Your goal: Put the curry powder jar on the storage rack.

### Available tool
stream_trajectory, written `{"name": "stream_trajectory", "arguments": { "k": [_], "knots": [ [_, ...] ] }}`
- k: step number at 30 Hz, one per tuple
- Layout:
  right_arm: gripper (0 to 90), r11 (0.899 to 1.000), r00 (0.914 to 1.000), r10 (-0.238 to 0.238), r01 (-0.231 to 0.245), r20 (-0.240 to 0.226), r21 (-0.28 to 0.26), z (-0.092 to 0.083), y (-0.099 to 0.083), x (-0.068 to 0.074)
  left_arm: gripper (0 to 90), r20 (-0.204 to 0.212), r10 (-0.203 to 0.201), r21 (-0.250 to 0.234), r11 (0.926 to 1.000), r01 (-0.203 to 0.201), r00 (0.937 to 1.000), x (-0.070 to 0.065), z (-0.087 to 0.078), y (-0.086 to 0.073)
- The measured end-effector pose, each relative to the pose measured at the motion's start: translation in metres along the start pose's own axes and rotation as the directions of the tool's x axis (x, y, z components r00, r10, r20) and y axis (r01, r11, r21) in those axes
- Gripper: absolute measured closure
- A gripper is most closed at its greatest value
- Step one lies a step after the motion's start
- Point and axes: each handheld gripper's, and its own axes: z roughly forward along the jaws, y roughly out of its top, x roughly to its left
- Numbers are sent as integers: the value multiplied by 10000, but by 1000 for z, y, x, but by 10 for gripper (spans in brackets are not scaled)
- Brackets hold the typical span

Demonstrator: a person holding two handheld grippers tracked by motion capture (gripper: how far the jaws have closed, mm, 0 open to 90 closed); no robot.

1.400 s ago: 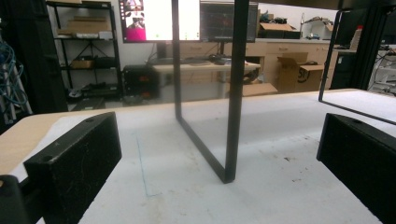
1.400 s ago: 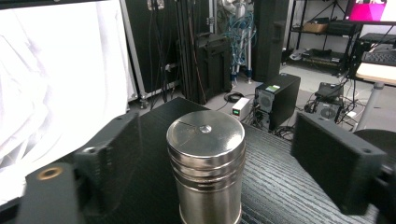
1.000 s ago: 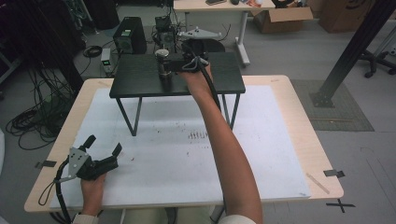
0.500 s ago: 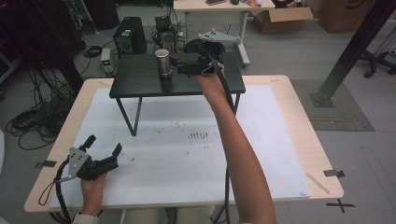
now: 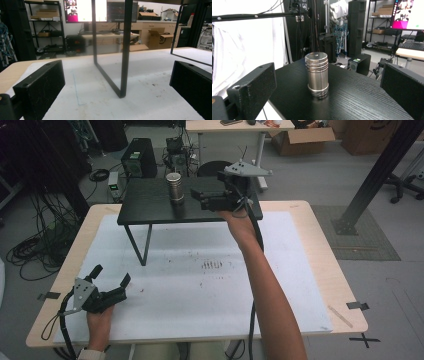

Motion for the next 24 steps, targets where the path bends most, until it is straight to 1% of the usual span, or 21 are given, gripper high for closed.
{"name": "stream_trajectory", "arguments": {
  "k": [8, 13, 16, 19, 21, 24],
  "knots": [
    [4, 9995, 9997, -181, 176, -190, -254, -20, -5, 7, 3, -2, 2, 0, 10000, -2, 10000, 0, 0, 0],
    [5, 9991, 9991, -277, 266, -324, -335, -31, -12, 12, 3, 5, 5, 4, 10000, -5, 10000, 0, 0, 0],
    [7, 9985, 9983, -418, 403, -413, -369, -37, -16, 15, 3, 2, 6, 4, 10000, -6, 10000, 0, 0, 0],
    [7, 9974, 9972, -531, 503, -522, -523, -45, -20, 18, 3, 7, 6, 7, 10000, -6, 10000, 0, 0, 0],
    [8, 9970, 9970, -571, 542, -527, -549, -46, -22, 19, 3, 7, 13, 18, 10000, -13, 10000, 0, 0, 0],
    [8, 9967, 9966, -608, 575, -565, -579, -55, -28, 20, 4, 7, 13, 16, 10000, -13, 10000, 0, 0, 0]
  ]
}}
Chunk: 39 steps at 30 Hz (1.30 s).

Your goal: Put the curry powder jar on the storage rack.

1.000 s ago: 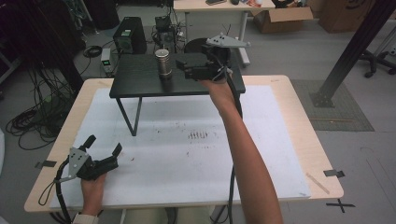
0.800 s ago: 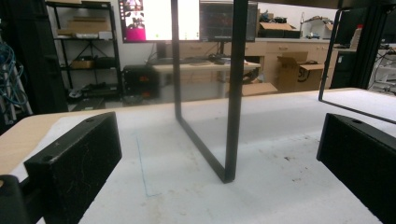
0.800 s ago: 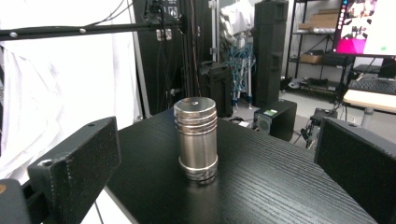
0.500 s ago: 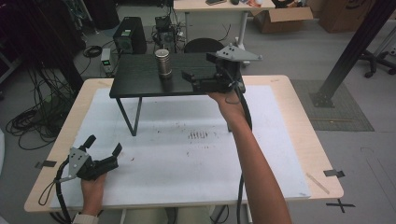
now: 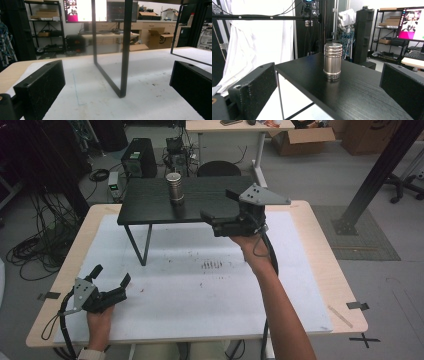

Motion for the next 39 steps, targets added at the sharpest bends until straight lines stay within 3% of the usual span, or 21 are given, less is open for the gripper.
{"name": "stream_trajectory", "arguments": {
  "k": [10, 15, 26, 39],
  "knots": [
    [10, 9997, 9997, -200, 199, 130, 134, -24, -23, 8, 4, -2, 5, 1, 10000, -5, 10000, 0, 0, 0],
    [10, 9997, 9999, -87, 84, 144, 212, -35, -40, 9, 4, -6, 6, -2, 10000, -6, 10000, 0, 0, 0],
    [9, 9988, 9969, 139, -175, 769, 464, -59, -80, 6, 4, -7, 13, -9, 10000, -13, 10000, 0, 0, 0],
    [10, 9978, 9848, 218, -323, 1724, 579, -73, -118, -3, 4, -3, 18, 4, 10000, -18, 10000, 0, 0, 0]
  ]
}}
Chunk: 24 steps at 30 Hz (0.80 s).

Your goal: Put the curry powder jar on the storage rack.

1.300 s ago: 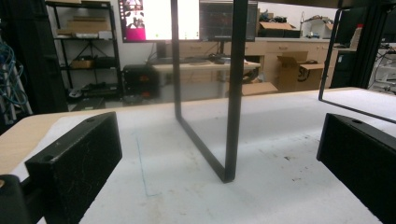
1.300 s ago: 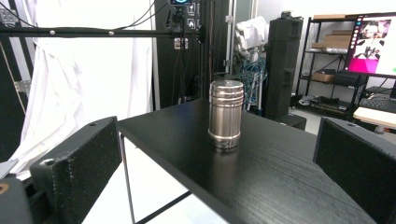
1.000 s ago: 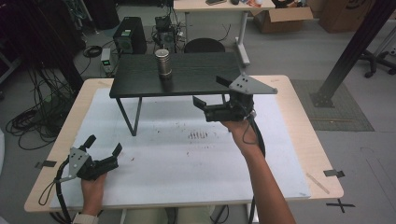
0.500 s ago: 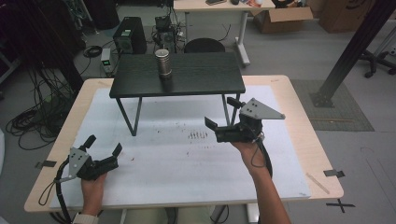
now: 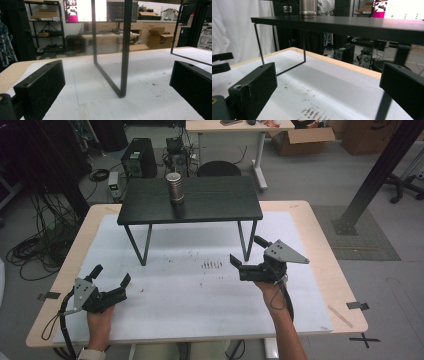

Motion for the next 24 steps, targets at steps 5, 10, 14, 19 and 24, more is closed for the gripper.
{"name": "stream_trajectory", "arguments": {
  "k": [5, 10, 14, 19, 24],
  "knots": [
    [9, 10000, 9993, 56, -55, 361, -26, -5, -12, -3, 4, -1, 4, 2, 10000, -4, 10000, 0, 0, 0],
    [9, 9999, 9975, 120, -123, 691, 51, -9, -29, -5, 4, -1, 4, -3, 10000, -4, 10000, 0, 0, 0],
    [9, 9998, 9948, 155, -166, 1006, 93, -13, -43, -5, 4, -3, 0, -9, 10000, 0, 10000, 0, 0, 0],
    [7, 9998, 9898, 179, -171, 1414, -65, -16, -55, -6, 4, -5, 4, -14, 10000, -4, 10000, 0, 0, 0],
    [7, 9999, 9840, 166, -166, 1772, -18, -19, -66, -6, 3, -5, 3, -14, 10000, -3, 10000, 0, 0, 0]
  ]
}}
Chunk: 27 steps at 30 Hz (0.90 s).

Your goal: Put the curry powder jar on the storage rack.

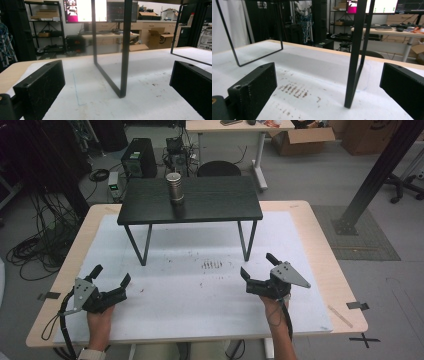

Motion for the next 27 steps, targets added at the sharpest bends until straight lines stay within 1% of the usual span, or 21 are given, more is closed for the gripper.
{"name": "stream_trajectory", "arguments": {
  "k": [2, 8, 17, 20, 25, 27],
  "knots": [
    [7, 10000, 9999, -61, 61, 136, 9, -1, -4, 0, 3, 1, 2, 0, 10000, -2, 10000, 0, 0, 0],
    [7, 10000, 9991, -32, 30, 419, 39, -6, -15, 2, 3, 1, 4, -2, 10000, -4, 10000, 0, 0, 0],
    [7, 9999, 9974, 31, -22, 725, -125, -13, -26, 3, 4, 1, 8, -5, 10000, -8, 10000, 0, 0, 0],
    [7, 9997, 9958, 65, -42, 909, -257, -17, -30, 4, 3, -1, 7, -4, 10000, -7, 10000, 0, 0, 0],
    [8, 9999, 9947, 53, -36, 1029, -161, -19, -38, 5, 3, -2, 8, -1, 10000, -8, 10000, 0, 0, 0],
    [9, 9993, 9935, 60, -18, 1133, -363, -21, -40, 6, 4, 0, 11, 2, 10000, -11, 10000, 0, 0, 0]
  ]
}}
